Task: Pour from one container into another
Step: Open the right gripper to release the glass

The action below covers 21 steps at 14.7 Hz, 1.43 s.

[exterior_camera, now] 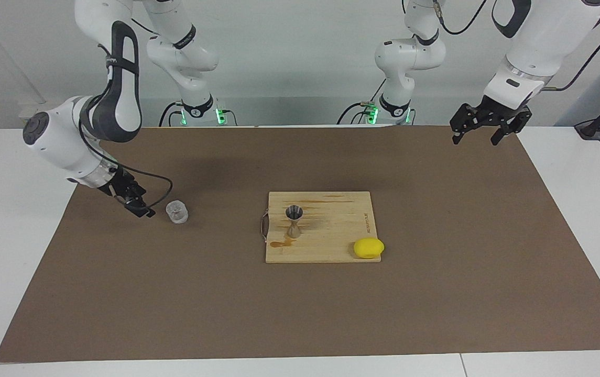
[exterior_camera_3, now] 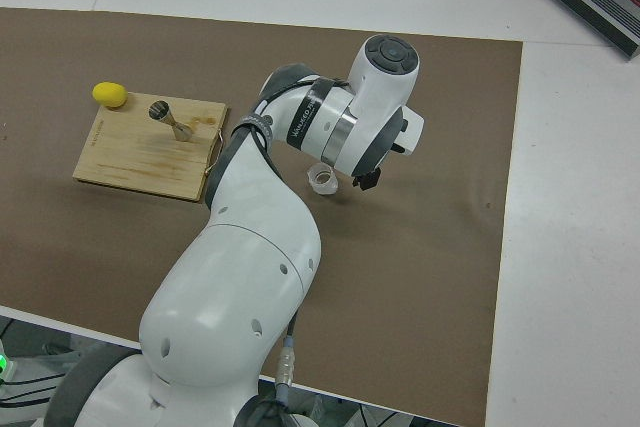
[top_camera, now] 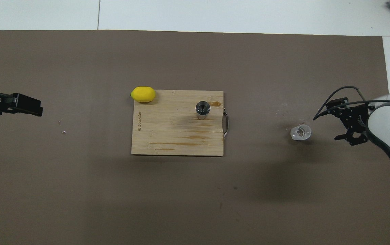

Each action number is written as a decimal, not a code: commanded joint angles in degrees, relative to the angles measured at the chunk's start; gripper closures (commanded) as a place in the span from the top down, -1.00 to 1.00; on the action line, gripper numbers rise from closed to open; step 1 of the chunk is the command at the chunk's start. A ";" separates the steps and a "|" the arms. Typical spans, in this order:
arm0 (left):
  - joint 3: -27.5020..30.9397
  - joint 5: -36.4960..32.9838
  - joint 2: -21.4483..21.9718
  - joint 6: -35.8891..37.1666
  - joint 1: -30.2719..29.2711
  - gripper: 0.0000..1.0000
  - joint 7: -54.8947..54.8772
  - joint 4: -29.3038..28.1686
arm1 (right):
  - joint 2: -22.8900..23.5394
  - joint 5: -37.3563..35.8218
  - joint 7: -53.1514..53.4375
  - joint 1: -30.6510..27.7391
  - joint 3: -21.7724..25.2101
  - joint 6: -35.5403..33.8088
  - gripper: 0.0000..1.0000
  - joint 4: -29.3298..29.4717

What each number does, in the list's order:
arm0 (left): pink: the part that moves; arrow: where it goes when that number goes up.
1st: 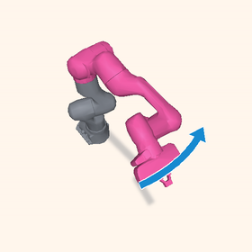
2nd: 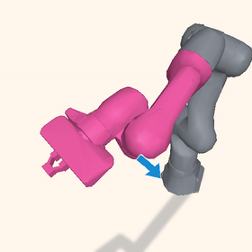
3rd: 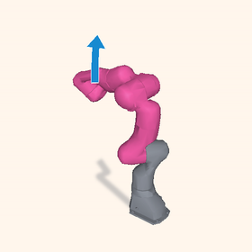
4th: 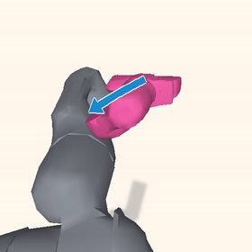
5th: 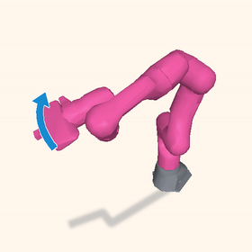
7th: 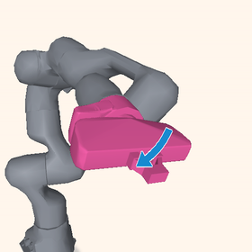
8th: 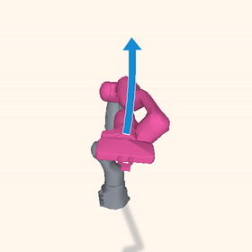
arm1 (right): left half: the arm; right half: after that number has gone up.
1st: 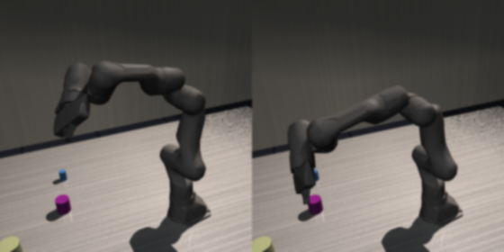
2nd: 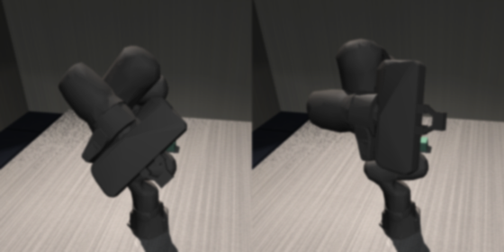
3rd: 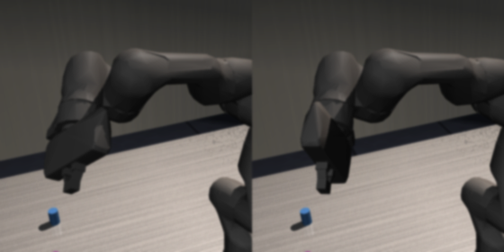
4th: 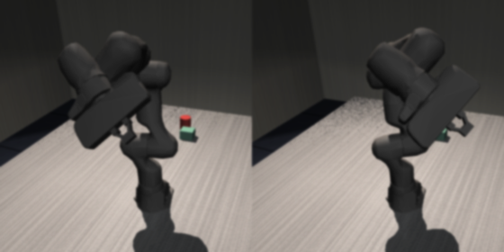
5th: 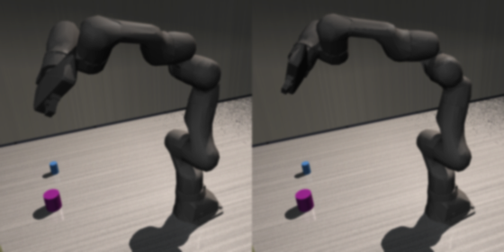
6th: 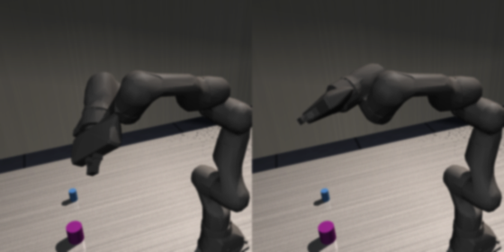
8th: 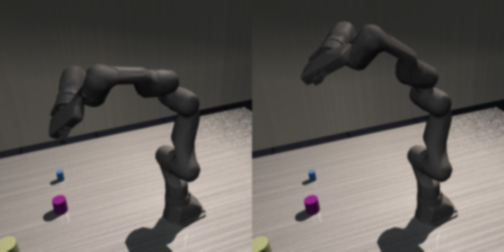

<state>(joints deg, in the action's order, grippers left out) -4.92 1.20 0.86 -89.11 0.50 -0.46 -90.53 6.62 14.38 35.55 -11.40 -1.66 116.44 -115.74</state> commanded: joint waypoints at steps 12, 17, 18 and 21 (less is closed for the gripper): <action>-0.53 -0.14 1.78 -0.10 -0.85 1.00 -0.69 -2.11 | -6.27 -14.73 -19.29 10.34 -1.15 -17.98 1.00 19.47; -0.53 -0.14 1.78 -0.10 -0.85 1.00 -0.69 -2.11 | -5.30 -15.18 -19.38 9.90 -1.07 -25.80 1.00 28.28; -0.53 -0.14 1.78 -0.10 -0.85 1.00 -0.69 -2.11 | -4.43 -15.52 -19.38 10.08 -1.15 -27.04 1.00 29.34; -0.53 -0.14 1.78 -0.10 -0.85 1.00 -0.69 -2.11 | -5.03 -15.00 -21.48 9.73 -1.07 -27.49 1.00 28.13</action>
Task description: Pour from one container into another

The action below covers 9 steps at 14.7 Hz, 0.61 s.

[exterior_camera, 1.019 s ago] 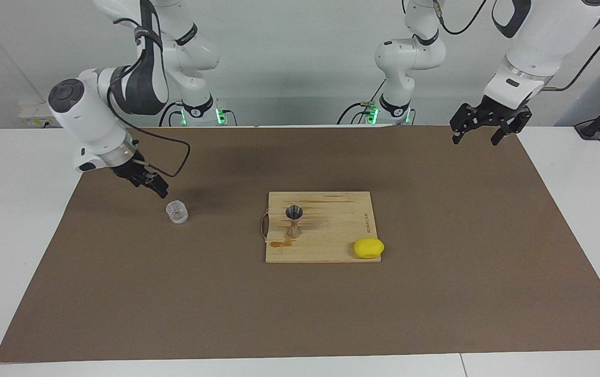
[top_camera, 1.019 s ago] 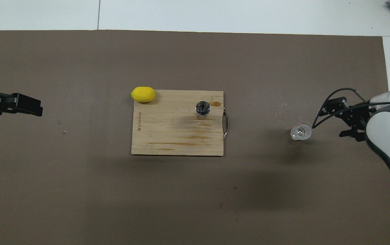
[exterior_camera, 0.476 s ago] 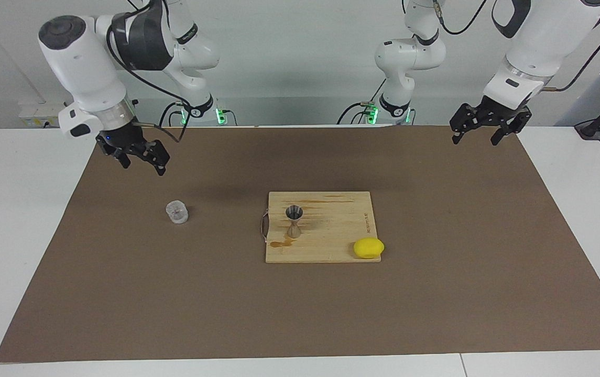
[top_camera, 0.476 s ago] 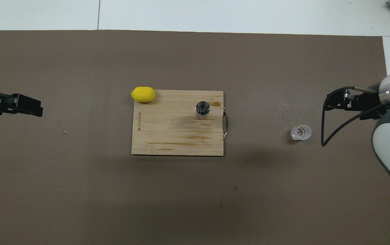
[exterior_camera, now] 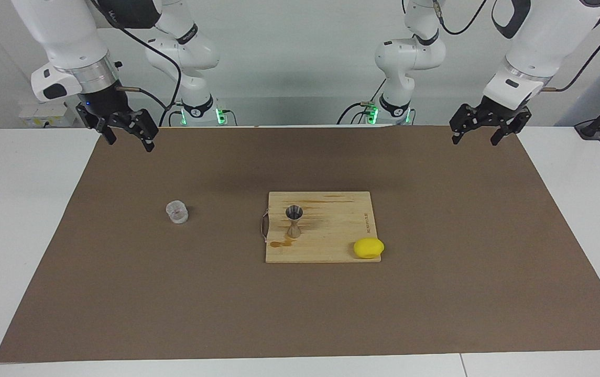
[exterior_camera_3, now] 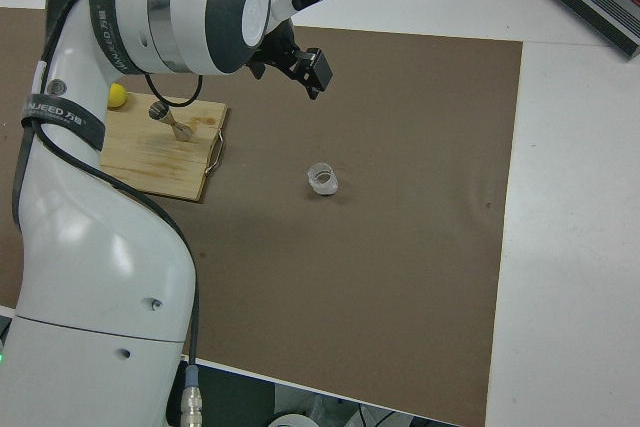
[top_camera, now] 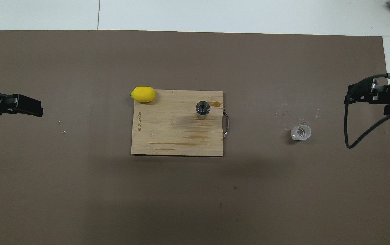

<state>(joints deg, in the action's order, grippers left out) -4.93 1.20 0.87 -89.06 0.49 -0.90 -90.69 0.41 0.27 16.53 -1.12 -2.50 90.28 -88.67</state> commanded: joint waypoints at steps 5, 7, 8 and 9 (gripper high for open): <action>-0.52 -0.14 1.77 -0.14 -0.84 1.00 -0.24 -1.94 | -1.81 -0.89 -2.65 -0.29 -0.31 -2.65 1.00 -3.96; -0.52 -0.14 1.77 -0.14 -0.84 1.00 -0.24 -1.94 | -2.77 -0.80 -2.47 -0.11 -0.31 -2.66 1.00 -5.27; -0.52 -0.14 1.77 -0.14 -0.84 1.00 -0.24 -1.94 | -3.21 -0.80 -2.47 0.06 -0.31 -2.57 1.00 -5.80; -0.52 -0.14 1.77 -0.14 -0.84 1.00 -0.24 -1.94 | -3.31 -0.80 -2.65 0.07 -0.31 -2.57 1.00 -5.81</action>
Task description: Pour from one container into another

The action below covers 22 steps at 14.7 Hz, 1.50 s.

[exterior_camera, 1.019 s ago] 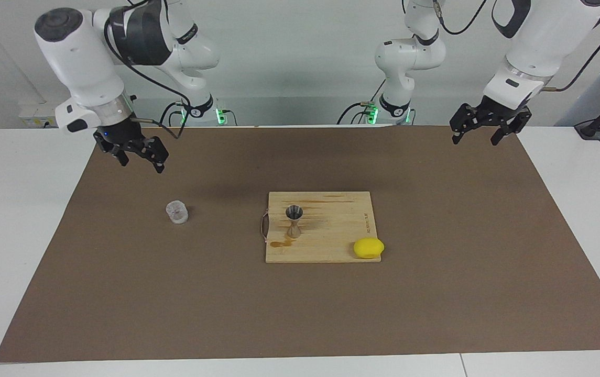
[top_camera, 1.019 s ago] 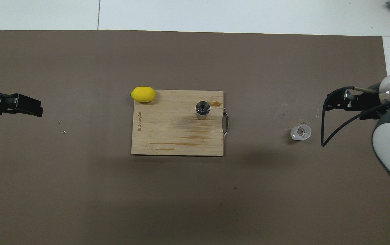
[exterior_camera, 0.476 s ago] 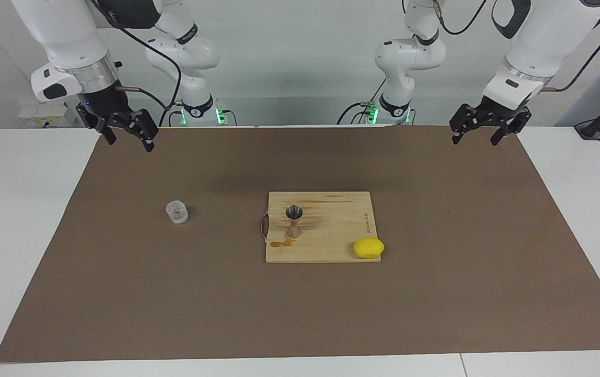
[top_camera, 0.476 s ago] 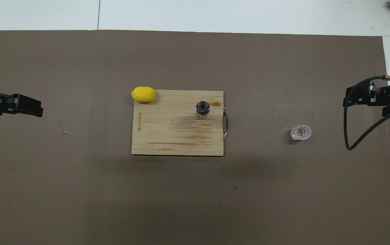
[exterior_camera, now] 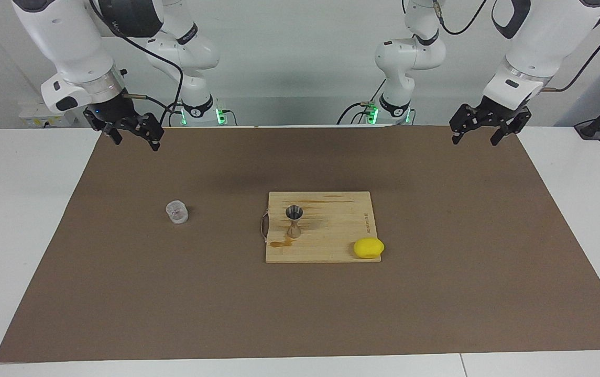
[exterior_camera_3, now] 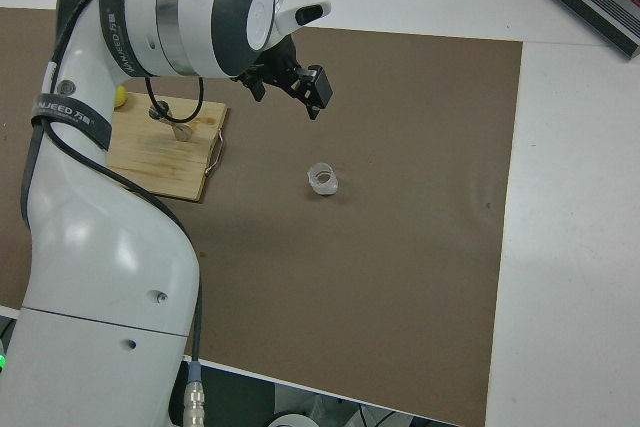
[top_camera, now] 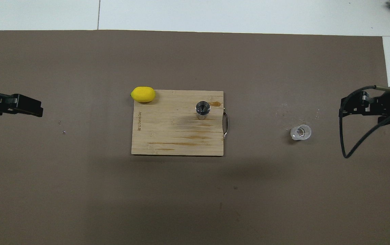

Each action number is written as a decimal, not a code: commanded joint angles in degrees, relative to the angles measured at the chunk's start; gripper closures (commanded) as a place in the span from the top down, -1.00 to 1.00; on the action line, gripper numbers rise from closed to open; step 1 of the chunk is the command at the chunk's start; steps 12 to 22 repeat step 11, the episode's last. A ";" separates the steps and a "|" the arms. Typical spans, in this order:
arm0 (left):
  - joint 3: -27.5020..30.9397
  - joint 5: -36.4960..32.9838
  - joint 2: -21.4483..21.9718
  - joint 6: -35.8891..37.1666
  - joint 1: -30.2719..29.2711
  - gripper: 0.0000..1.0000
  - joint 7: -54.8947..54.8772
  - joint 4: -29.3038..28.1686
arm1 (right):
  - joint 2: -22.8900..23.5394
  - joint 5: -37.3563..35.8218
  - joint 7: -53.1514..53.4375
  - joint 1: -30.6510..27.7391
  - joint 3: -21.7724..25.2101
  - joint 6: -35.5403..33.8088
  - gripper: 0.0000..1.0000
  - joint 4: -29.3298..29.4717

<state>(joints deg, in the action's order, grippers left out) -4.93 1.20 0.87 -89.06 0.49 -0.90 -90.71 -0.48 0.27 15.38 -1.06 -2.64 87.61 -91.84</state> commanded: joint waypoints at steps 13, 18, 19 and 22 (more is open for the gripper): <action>-0.61 -0.14 1.77 -0.14 -0.84 1.00 -0.24 -1.92 | -2.25 -0.36 -2.64 0.36 -0.18 0.98 1.00 -2.47; -0.61 -0.14 1.77 -0.14 -0.84 1.00 -0.24 -1.92 | -2.25 -0.36 -2.64 0.36 -0.18 0.98 1.00 -2.47; -0.61 -0.14 1.77 -0.14 -0.84 1.00 -0.24 -1.92 | -2.25 -0.36 -2.64 0.36 -0.18 0.98 1.00 -2.47; -0.61 -0.14 1.77 -0.14 -0.84 1.00 -0.24 -1.92 | -2.25 -0.36 -2.64 0.36 -0.18 0.98 1.00 -2.47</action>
